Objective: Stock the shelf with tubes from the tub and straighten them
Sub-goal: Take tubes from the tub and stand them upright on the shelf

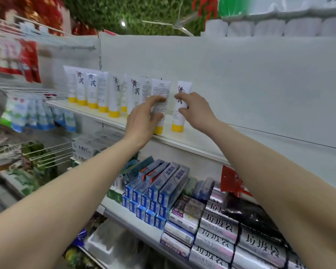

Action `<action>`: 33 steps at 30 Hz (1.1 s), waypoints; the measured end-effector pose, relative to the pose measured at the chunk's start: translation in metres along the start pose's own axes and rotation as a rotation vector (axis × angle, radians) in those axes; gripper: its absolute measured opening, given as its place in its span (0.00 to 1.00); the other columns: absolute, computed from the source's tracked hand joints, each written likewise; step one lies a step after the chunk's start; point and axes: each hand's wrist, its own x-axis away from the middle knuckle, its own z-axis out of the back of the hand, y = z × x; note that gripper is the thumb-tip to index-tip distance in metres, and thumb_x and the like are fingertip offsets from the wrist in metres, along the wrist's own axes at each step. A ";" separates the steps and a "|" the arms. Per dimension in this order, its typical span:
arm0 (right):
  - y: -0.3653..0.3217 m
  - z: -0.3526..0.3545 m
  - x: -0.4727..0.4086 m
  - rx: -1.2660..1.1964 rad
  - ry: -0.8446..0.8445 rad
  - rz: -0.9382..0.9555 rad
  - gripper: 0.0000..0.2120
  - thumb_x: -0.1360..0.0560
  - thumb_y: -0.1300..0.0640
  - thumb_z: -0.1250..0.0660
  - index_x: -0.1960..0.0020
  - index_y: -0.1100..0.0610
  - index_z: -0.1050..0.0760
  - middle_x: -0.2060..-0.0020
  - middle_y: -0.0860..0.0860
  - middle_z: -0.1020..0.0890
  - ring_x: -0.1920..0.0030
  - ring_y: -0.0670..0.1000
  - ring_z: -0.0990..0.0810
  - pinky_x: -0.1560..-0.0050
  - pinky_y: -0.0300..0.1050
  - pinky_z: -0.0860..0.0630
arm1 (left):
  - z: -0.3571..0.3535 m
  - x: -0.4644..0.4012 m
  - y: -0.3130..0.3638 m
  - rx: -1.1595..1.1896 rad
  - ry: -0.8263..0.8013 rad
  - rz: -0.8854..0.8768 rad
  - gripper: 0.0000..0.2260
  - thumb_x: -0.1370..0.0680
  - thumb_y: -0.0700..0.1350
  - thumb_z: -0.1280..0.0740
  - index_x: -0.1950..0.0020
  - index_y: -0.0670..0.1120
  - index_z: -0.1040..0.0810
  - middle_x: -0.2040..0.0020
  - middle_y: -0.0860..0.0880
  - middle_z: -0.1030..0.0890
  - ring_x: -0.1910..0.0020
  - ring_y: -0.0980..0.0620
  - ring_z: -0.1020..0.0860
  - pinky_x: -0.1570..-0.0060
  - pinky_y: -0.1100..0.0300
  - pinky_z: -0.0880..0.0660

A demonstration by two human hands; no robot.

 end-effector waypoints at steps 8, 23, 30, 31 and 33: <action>0.002 -0.028 -0.030 0.048 0.005 0.016 0.20 0.21 0.57 0.38 0.29 0.51 0.32 0.41 0.58 0.28 0.42 0.62 0.26 0.44 0.48 0.32 | -0.013 -0.008 -0.015 -0.099 -0.009 -0.046 0.24 0.25 0.48 0.31 0.32 0.62 0.32 0.36 0.56 0.25 0.46 0.54 0.25 0.47 0.54 0.27; 0.005 -0.032 -0.048 0.082 -0.080 0.070 0.21 0.21 0.57 0.39 0.28 0.52 0.35 0.40 0.58 0.30 0.43 0.63 0.26 0.43 0.49 0.31 | -0.023 -0.017 -0.015 -0.217 -0.045 -0.027 0.23 0.23 0.49 0.32 0.30 0.61 0.34 0.38 0.51 0.27 0.52 0.50 0.24 0.53 0.55 0.26; 0.009 -0.007 -0.013 0.201 -0.018 0.061 0.24 0.19 0.56 0.41 0.25 0.51 0.40 0.31 0.56 0.34 0.37 0.61 0.29 0.40 0.52 0.30 | -0.010 -0.002 -0.003 -0.270 -0.008 -0.059 0.26 0.22 0.48 0.33 0.26 0.58 0.38 0.30 0.47 0.33 0.37 0.46 0.29 0.46 0.49 0.25; 0.009 -0.003 -0.005 0.227 -0.010 0.057 0.23 0.19 0.55 0.41 0.25 0.52 0.40 0.31 0.56 0.35 0.36 0.60 0.30 0.40 0.52 0.29 | -0.007 0.002 0.000 -0.281 0.002 -0.068 0.27 0.22 0.48 0.33 0.26 0.58 0.39 0.30 0.47 0.33 0.35 0.46 0.30 0.45 0.48 0.25; 0.007 0.005 0.015 0.280 0.000 0.052 0.23 0.19 0.53 0.43 0.25 0.53 0.40 0.31 0.55 0.35 0.35 0.58 0.32 0.42 0.52 0.28 | -0.001 0.010 0.006 -0.318 0.009 -0.085 0.27 0.22 0.48 0.34 0.25 0.55 0.39 0.29 0.47 0.33 0.33 0.45 0.33 0.42 0.49 0.27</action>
